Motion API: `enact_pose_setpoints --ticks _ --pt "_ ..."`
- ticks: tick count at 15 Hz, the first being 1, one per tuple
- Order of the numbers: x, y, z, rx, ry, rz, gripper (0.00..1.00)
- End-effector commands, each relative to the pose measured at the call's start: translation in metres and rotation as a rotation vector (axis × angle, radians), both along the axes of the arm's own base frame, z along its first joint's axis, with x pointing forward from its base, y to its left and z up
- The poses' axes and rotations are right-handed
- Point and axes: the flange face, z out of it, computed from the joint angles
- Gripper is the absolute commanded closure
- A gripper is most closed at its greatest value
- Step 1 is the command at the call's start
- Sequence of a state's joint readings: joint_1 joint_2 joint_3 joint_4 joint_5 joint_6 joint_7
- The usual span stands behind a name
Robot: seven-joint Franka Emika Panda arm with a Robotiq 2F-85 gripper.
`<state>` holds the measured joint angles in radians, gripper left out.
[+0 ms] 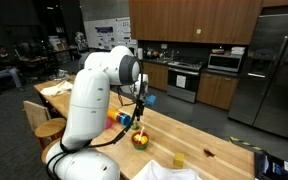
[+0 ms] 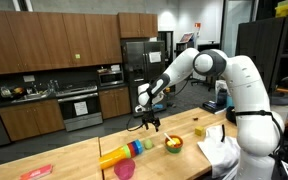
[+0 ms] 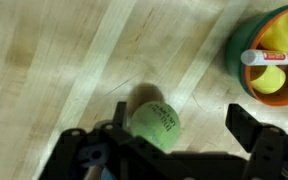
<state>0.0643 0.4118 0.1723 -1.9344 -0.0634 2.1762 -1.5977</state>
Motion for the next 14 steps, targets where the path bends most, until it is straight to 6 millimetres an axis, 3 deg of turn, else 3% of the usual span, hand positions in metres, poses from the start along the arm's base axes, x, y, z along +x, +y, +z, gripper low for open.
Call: enact_pose_setpoints --ticks 1,5,11,12,14 --pt "0.009 -0.003 -0.006 0.127 0.024 -0.063 0.00" --pt "0.011 -0.012 -0.010 0.272 0.075 -0.162 0.00" --pt "0.017 -0.012 -0.020 0.229 0.095 -0.144 0.00" --pt "0.014 -0.008 -0.018 0.238 0.130 -0.071 0.00" --pt "0.009 -0.010 -0.022 0.239 0.118 -0.113 0.00"
